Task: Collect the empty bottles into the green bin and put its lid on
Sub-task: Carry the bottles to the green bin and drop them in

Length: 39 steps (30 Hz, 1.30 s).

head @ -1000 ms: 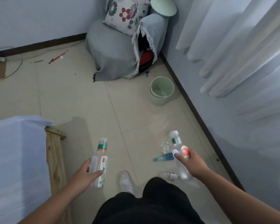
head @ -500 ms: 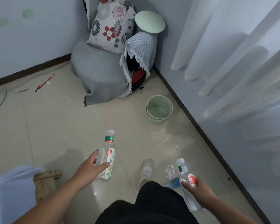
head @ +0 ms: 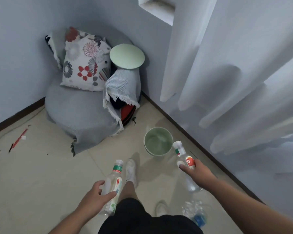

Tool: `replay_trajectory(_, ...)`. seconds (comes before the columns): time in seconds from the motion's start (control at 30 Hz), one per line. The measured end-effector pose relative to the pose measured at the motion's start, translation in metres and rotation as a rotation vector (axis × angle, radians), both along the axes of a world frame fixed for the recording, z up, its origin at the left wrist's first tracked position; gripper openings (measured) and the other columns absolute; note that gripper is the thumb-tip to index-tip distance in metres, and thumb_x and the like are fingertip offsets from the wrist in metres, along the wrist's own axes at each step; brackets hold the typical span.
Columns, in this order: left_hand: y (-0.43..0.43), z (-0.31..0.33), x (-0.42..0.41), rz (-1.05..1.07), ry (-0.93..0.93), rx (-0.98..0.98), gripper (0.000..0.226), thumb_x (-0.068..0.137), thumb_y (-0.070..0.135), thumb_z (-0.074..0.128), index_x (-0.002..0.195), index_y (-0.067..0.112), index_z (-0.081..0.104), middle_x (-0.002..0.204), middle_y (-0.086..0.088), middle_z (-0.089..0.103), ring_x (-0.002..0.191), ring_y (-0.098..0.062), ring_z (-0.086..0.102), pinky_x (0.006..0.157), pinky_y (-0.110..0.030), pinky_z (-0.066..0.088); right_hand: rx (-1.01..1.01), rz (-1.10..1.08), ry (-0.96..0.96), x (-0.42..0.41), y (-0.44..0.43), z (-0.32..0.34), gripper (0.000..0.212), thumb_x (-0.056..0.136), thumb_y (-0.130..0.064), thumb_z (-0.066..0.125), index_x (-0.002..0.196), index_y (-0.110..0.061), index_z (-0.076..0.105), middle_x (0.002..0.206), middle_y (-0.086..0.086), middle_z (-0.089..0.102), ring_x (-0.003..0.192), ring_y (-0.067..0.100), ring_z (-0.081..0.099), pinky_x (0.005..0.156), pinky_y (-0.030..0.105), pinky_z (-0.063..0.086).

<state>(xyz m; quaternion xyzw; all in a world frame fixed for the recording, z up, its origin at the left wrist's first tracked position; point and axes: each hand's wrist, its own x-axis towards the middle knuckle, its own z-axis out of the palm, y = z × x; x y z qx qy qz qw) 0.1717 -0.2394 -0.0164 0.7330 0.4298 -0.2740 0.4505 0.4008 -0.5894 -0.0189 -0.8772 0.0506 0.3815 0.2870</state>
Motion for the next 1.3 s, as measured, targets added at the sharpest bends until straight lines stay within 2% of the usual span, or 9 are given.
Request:
replay_trajectory(0.4,0.088,-0.052,0.214,-0.385,0.137,-0.038,0.063,0.074,0.059,0.072,0.126,0.032,0.050,0.107,0.011,0.067,0.087,-0.010,0.071,0.078,-0.036,0.058,-0.041,-0.542,0.210,0.046,0.072,-0.039,0.063,0.068,-0.076,0.059,0.107,-0.027,0.053,0.094,0.001,0.066,0.078,0.021,0.069,0.060,0.034,0.056)
replay_trajectory(0.57,0.076,-0.107,0.274,-0.550,0.204,-0.058,0.066,0.075,0.063,0.069,0.129,0.027,0.056,0.100,0.014,0.065,0.087,-0.010,0.068,0.078,-0.038,0.060,0.019,-0.659,0.381,0.064,0.087,-0.092,0.054,0.081,-0.053,0.060,0.121,-0.019,0.048,0.105,0.009,0.062,0.078,0.028,0.070,0.060,0.035,0.056)
replay_trajectory(0.73,0.049,-0.218,0.322,-0.596,0.211,-0.066,0.101,0.079,0.062,0.068,0.159,0.037,0.010,0.134,-0.012,0.065,0.110,-0.032,0.068,0.091,-0.046,0.057,0.046,-0.672,0.468,0.092,0.099,-0.202,0.059,0.082,-0.047,0.062,0.125,-0.011,0.045,0.107,0.015,0.063,0.075,0.028,0.070,0.059,0.033,0.055)
replay_trajectory(0.8,0.037,-0.278,0.337,-0.655,0.197,-0.025,0.096,0.083,0.063,0.063,0.159,0.039,0.010,0.143,-0.012,0.060,0.121,-0.035,0.062,0.096,-0.041,0.052,0.032,-0.630,0.438,0.109,0.105,-0.262,0.068,0.077,-0.057,0.067,0.122,-0.008,0.049,0.107,0.014,0.066,0.075,0.027,0.071,0.057,0.030,0.053)
replay_trajectory(0.9,0.017,-0.355,0.365,-0.768,0.170,0.011,0.074,0.086,0.066,0.056,0.152,0.048,0.029,0.146,-0.007,0.058,0.117,-0.029,0.063,0.082,-0.030,0.047,0.002,-0.558,0.403,0.135,0.116,-0.344,0.070,0.075,-0.065,0.067,0.115,-0.008,0.057,0.094,0.011,0.070,0.072,0.026,0.072,0.056,0.031,0.056)
replay_trajectory(1.0,-0.002,-0.432,0.397,-0.859,0.102,0.029,0.058,0.084,0.068,0.052,0.139,0.065,0.033,0.138,-0.004,0.063,0.084,-0.016,0.062,0.056,-0.019,0.039,-0.002,-0.481,0.385,0.160,0.131,-0.424,0.065,0.075,-0.066,0.068,0.106,-0.009,0.067,0.081,0.011,0.073,0.066,0.028,0.074,0.061,0.039,0.064)
replay_trajectory(1.1,-0.017,-0.492,0.426,-0.952,0.097,0.047,0.061,0.088,0.059,0.054,0.146,0.053,0.036,0.120,0.001,0.060,0.073,-0.017,0.063,0.050,-0.021,0.043,-0.030,-0.391,0.348,0.180,0.145,-0.487,0.070,0.080,-0.066,0.064,0.120,-0.008,0.065,0.080,0.006,0.070,0.063,0.023,0.070,0.058,0.035,0.060)
replay_trajectory(1.2,-0.033,-0.543,0.447,-1.130,0.061,0.049,0.046,0.099,0.039,0.052,0.142,0.024,0.050,0.131,-0.003,0.061,0.094,-0.023,0.062,0.075,-0.027,0.047,-0.071,-0.286,0.295,0.197,0.152,-0.529,0.064,0.088,-0.058,0.062,0.130,-0.010,0.057,0.081,0.000,0.062,0.065,0.014,0.061,0.051,0.026,0.045)
replay_trajectory(1.3,-0.048,-0.604,0.452,-1.153,0.176,0.040,0.038,0.103,0.035,0.046,0.126,0.009,0.063,0.127,-0.014,0.066,0.111,-0.030,0.063,0.101,-0.039,0.049,-0.110,-0.163,0.276,0.202,0.154,-0.576,0.045,0.096,-0.043,0.054,0.125,-0.009,0.062,0.107,0.010,0.068,0.095,0.028,0.067,0.070,0.032,0.048)
